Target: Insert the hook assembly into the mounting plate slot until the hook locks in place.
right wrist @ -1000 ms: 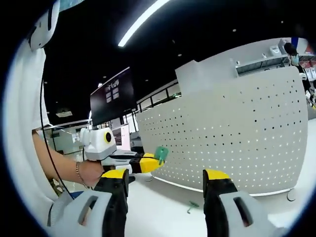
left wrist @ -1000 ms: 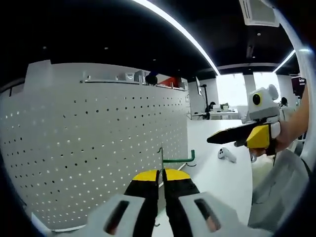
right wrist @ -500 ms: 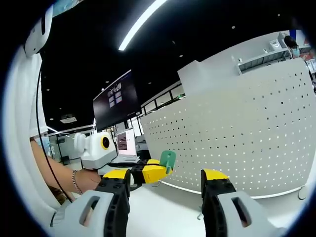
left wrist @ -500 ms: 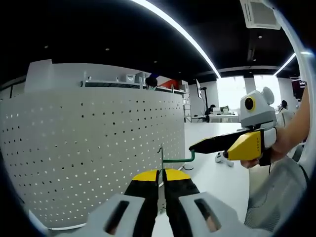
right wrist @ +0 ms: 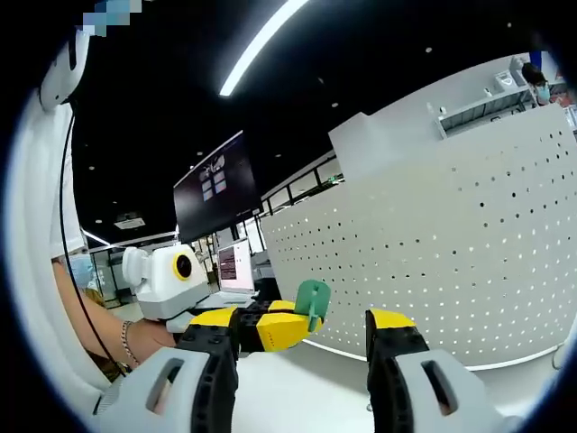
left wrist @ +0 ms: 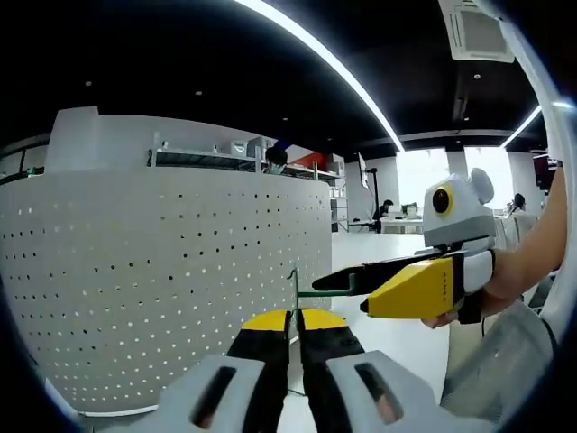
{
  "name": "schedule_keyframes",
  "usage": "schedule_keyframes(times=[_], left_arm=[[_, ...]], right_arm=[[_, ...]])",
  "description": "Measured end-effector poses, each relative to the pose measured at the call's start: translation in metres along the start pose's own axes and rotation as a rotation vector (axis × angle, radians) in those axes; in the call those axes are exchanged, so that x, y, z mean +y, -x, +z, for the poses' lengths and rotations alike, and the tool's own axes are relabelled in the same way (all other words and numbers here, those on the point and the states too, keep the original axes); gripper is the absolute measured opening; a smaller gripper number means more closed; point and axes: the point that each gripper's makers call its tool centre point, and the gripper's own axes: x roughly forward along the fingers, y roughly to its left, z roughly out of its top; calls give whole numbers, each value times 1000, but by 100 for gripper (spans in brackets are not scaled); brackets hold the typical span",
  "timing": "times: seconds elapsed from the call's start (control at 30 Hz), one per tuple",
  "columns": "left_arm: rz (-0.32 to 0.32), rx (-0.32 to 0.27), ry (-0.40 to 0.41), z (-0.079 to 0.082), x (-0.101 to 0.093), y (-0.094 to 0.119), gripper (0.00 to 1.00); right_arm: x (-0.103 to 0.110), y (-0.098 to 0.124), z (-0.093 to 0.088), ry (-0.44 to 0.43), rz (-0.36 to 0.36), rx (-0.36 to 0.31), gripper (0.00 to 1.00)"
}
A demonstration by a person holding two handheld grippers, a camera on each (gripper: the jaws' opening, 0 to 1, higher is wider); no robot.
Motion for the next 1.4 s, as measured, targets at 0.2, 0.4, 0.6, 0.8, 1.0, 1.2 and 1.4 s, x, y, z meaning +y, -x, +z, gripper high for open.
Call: schedule_keyframes(times=[0.2, 0.4, 0.6, 0.8, 1.0, 1.2, 1.4], left_arm=[[1, -2, 2, 1, -1, 1, 3], [7, -6, 1, 3, 0, 2, 3], [11, -4, 8, 1, -2, 3, 3], [11, -9, 13, 1, -4, 2, 3], [17, -16, 14, 3, -4, 3, 3], [23, -22, 16, 4, -3, 3, 3], [28, -22, 27, 4, -4, 2, 3]], right_arm=[[5, -2, -1, -22, 22, 8, 39], [5, -4, 1, -37, 31, -1, 31], [7, -8, 1, -45, 34, -2, 19], [6, -10, 0, -39, 29, 0, 15], [2, -10, 2, -54, 8, -13, 11], [-1, -11, 4, -70, -11, -22, 6], [-5, -11, 3, -68, -36, -23, 2]])
